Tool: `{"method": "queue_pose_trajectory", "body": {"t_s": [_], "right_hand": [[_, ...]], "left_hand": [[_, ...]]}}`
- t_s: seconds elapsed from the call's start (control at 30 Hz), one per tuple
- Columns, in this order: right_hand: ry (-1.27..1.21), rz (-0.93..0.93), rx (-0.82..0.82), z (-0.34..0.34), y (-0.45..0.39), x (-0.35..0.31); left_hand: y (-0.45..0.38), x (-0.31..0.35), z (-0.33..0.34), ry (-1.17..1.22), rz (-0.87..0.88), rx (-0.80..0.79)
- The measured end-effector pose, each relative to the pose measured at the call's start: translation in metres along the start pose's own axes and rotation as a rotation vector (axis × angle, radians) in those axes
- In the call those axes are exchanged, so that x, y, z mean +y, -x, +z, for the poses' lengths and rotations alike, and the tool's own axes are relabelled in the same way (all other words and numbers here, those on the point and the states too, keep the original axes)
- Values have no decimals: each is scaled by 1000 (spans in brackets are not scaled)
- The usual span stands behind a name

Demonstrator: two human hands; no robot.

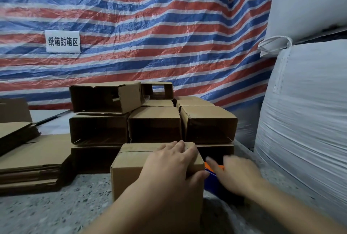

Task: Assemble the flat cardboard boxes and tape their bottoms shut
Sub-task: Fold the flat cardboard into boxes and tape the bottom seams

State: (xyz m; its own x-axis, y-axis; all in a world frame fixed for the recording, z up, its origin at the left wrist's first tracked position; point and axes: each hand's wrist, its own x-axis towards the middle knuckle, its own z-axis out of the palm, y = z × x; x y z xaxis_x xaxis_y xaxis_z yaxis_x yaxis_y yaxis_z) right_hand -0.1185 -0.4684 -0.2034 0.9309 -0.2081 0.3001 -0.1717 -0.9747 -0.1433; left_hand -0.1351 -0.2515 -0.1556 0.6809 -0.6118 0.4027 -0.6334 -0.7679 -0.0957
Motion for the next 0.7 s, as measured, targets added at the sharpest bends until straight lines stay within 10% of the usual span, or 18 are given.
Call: {"method": "queue_pose_trajectory", "body": {"t_s": [0.2, 0.7], "right_hand": [[-1276, -167, -36, -50, -12, -42], [-1505, -1, -360, 12, 15, -67]], "left_hand": [[2, 0, 1, -33, 3, 18], [3, 0, -5, 140, -21, 11]]}}
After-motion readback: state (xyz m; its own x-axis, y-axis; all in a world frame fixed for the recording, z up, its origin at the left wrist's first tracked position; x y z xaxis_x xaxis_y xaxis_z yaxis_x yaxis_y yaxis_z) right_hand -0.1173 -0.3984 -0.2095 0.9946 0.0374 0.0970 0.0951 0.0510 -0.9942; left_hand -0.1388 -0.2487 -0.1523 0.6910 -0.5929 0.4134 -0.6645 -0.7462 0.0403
